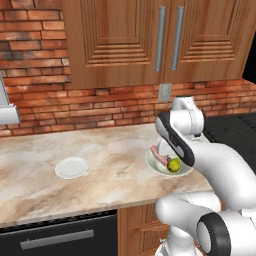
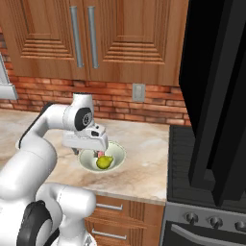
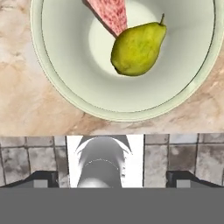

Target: Remove the pear from the bowl and place it on the small plate. Then place the bowl with only the steak in the microwave, close the door, and press the start button to microwave the steak.

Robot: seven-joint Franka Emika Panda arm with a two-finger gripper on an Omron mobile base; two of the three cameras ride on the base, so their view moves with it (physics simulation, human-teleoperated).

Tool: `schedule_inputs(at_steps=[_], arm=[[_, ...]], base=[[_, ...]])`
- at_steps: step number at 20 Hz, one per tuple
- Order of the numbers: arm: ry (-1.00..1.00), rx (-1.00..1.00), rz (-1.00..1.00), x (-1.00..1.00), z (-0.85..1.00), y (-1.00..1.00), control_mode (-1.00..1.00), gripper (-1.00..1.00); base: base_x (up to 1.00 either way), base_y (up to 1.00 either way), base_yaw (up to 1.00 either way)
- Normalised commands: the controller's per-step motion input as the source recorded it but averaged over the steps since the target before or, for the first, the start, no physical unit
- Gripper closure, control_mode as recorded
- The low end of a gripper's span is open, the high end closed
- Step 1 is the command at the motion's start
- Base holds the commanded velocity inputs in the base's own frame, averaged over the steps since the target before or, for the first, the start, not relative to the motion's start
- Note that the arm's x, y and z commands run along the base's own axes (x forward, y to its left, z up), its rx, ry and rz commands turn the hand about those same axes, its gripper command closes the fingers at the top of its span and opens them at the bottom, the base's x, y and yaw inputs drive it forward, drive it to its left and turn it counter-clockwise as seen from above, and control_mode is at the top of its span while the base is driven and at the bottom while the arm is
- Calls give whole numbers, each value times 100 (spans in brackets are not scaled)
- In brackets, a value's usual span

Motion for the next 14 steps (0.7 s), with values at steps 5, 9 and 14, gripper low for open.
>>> schedule_inputs(at_steps=[5, 9, 14], arm=[[-3, 0, 0, 11, -35, -1, -100, -100], [-2, 2, 0, 25, -37, -3, -100, -100], [0, 1, 0, 14, -18, -22, -100, -100]], base=[[0, 0, 0], [0, 0, 0], [0, 0, 0]])
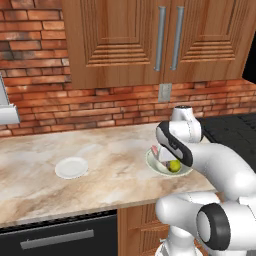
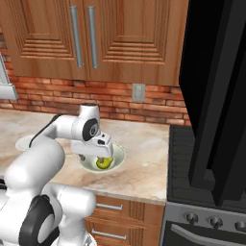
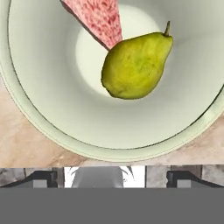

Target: Remove the pear from the bowl and place it on the small plate. Then place the bowl with only the steak in the microwave, close the door, and press the start button to microwave the steak.

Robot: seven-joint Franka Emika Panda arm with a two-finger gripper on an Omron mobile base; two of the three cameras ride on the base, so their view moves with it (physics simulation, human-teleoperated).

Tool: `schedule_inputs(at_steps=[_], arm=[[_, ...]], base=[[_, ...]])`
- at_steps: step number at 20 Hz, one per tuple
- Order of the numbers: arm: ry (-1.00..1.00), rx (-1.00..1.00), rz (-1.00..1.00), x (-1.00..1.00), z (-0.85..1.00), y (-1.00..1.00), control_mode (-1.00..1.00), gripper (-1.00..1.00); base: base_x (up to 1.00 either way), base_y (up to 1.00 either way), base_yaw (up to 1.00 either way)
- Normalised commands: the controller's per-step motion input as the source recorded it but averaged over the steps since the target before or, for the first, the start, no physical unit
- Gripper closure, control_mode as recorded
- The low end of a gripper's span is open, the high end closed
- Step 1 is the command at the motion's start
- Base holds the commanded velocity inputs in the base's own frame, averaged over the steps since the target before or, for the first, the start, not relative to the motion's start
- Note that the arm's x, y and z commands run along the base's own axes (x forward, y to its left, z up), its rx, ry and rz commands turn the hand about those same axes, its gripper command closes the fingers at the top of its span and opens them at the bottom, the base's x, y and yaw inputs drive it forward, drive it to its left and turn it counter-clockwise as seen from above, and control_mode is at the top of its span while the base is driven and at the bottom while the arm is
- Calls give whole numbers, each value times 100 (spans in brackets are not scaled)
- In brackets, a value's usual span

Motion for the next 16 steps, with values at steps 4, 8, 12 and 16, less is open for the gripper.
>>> schedule_inputs(at_steps=[4, 8, 12, 16], arm=[[0, 0, 0, 7, -9, -33, -100, -100], [0, 0, 0, 21, -10, -12, -100, -100], [0, 2, 0, 25, -1, 1, -100, -100], [0, 0, 0, 21, -9, 1, -100, -100]], base=[[0, 0, 0], [0, 0, 0], [0, 0, 0], [0, 0, 0]])
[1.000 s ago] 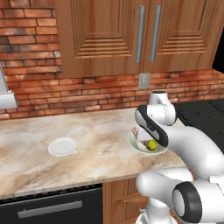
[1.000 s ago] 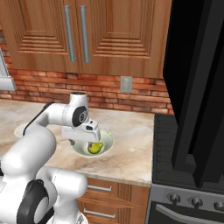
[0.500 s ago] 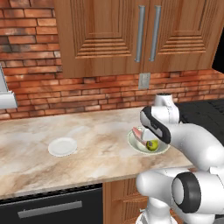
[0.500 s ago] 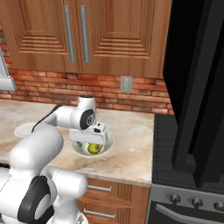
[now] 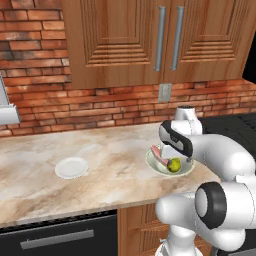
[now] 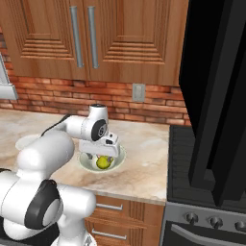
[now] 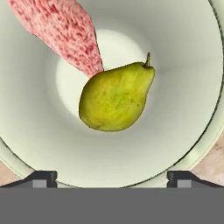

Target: Remove the pear from the bowl and place it on the small plate. Then place the bowl with only the steak in the microwave, close the door, and press the start button to microwave the steak.

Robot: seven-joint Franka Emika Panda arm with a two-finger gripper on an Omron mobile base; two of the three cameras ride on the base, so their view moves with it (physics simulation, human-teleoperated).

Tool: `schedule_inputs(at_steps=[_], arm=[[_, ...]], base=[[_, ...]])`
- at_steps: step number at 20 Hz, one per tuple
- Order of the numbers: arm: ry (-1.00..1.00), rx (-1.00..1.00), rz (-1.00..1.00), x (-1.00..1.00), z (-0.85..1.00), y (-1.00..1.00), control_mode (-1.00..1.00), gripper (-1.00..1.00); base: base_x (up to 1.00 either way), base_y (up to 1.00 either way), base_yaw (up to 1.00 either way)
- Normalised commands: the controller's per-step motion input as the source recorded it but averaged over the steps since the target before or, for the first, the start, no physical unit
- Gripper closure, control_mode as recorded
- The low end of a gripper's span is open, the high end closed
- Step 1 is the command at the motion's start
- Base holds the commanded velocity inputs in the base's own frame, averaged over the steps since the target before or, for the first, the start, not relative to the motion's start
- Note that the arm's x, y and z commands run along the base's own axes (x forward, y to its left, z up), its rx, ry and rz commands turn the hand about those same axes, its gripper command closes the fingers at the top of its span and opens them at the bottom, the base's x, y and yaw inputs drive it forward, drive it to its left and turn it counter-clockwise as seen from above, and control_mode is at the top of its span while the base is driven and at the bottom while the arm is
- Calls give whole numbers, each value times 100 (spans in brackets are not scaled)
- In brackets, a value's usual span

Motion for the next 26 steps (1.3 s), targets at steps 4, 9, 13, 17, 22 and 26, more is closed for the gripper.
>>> schedule_inputs(at_steps=[4, 9, 13, 17, 22, 26], arm=[[0, 0, 0, 16, -31, 3, -100, -100], [0, 0, 0, 21, -44, 7, -100, -100], [0, 1, 0, 22, -37, 0, -100, -100], [0, 2, 0, 21, -26, 0, -100, -100], [0, 1, 0, 15, -4, 0, -100, -100], [0, 0, 0, 1, -26, 0, -100, 100]], base=[[0, 0, 0], [0, 0, 0], [0, 0, 0], [0, 0, 0], [0, 0, 0], [0, 0, 0]])
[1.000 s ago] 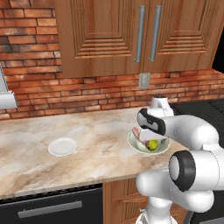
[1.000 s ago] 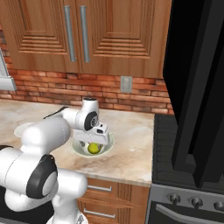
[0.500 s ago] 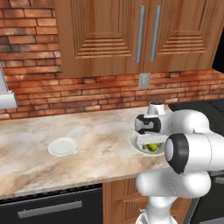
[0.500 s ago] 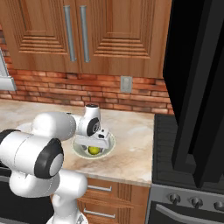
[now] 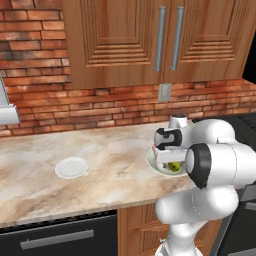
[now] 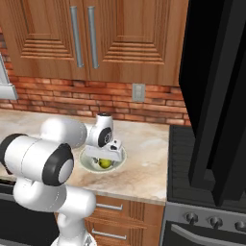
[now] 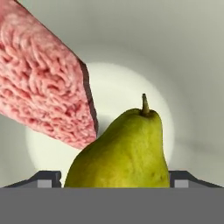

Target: Remove the pear from the bowl and place it on the small plate. Then place the bowl with only the steak in the microwave, close the door, and press the start button to microwave the steak.

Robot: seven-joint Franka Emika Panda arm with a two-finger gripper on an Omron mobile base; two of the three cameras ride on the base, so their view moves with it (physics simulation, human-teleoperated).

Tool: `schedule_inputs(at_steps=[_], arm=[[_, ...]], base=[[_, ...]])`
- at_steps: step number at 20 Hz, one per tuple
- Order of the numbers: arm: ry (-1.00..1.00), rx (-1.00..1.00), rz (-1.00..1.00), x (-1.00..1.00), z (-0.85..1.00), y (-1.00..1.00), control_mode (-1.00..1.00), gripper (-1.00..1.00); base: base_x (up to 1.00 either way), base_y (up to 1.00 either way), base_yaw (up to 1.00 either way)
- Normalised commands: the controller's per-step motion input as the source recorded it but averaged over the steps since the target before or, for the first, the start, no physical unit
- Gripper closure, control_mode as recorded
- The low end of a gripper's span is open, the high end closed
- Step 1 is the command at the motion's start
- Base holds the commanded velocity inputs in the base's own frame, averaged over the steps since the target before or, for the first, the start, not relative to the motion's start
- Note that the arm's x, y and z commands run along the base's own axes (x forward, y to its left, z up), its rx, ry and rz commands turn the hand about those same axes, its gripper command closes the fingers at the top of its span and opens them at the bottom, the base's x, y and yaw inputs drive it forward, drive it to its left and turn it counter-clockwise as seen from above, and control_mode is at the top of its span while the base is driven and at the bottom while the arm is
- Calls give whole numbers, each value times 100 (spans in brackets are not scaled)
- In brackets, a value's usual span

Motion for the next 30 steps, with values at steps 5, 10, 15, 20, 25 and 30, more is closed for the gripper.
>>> schedule_inputs(at_steps=[5, 10, 15, 20, 25, 30], arm=[[0, -2, 2, -1, -19, 8, -100, 100], [-10, -2, 2, -25, 19, 10, -100, 100], [-33, -4, 0, -53, 93, 23, -100, 100], [-30, -6, 0, -47, 100, 54, -100, 100], [-9, -8, 1, -6, 77, 98, -100, 100], [8, -9, 7, 13, 22, 100, -100, 100]], base=[[0, 0, 0], [0, 0, 0], [0, 0, 0], [0, 0, 0], [0, 0, 0], [0, 0, 0]])
